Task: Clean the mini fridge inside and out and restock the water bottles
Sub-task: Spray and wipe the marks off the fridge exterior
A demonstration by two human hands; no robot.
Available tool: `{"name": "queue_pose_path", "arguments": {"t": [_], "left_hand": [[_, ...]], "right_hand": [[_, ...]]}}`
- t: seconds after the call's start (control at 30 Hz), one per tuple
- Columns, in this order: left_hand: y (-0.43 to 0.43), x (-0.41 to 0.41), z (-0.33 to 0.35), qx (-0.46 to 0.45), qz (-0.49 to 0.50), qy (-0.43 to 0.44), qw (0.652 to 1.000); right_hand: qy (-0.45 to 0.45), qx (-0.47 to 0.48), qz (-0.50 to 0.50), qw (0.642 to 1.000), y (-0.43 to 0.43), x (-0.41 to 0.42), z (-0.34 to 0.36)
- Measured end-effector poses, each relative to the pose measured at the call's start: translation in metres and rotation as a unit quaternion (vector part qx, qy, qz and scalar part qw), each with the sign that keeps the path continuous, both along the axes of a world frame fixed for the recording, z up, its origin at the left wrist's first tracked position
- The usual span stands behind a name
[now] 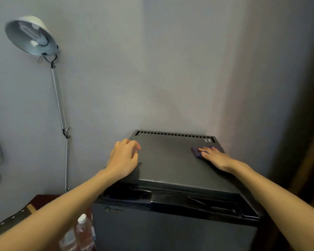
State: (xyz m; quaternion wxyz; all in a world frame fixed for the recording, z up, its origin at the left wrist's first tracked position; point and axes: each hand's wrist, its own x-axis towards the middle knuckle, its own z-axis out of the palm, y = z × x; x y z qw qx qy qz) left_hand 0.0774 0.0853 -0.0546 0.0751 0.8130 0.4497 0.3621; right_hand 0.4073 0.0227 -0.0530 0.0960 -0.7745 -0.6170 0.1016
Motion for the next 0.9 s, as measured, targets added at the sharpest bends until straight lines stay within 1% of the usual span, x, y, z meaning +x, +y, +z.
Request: {"name": "queue_pose_path", "arguments": {"t": [0.13, 0.23, 0.3, 0.37, 0.43, 0.53, 0.6, 0.7, 0.9], "left_hand": [[0.069, -0.004, 0.005, -0.032, 0.0, 0.043, 0.999], [0.113, -0.002, 0.002, -0.046, -0.006, 0.053, 0.998], [0.136, 0.0, -0.001, -0.053, -0.011, 0.056, 0.997], [0.151, 0.003, -0.003, -0.059, -0.015, 0.061, 0.996], [0.161, 0.005, -0.001, -0.054, -0.016, 0.056, 0.997], [0.169, 0.005, 0.009, -0.022, -0.015, 0.026, 0.999], [0.172, 0.0, 0.015, -0.002, -0.021, 0.022, 1.0], [0.17, -0.007, 0.019, 0.0, -0.014, 0.021, 1.0], [0.133, 0.004, 0.017, -0.011, 0.01, 0.038, 0.999]], "right_hand": [[-0.003, 0.002, -0.035, 0.999, 0.058, 0.018, -0.001], [-0.003, 0.004, -0.062, 0.998, 0.091, 0.02, -0.001], [-0.007, 0.0, -0.074, 0.997, 0.109, 0.007, 0.002], [-0.003, -0.001, -0.05, 0.999, 0.128, -0.026, 0.005], [0.009, -0.002, 0.007, 1.0, 0.148, -0.077, 0.006], [0.013, -0.005, 0.1, 0.995, 0.179, -0.163, 0.005], [0.01, -0.015, 0.134, 0.991, 0.189, -0.202, 0.007], [0.01, -0.019, 0.15, 0.988, 0.188, -0.219, 0.009], [0.014, -0.017, 0.168, 0.986, 0.152, -0.207, 0.006]]}}
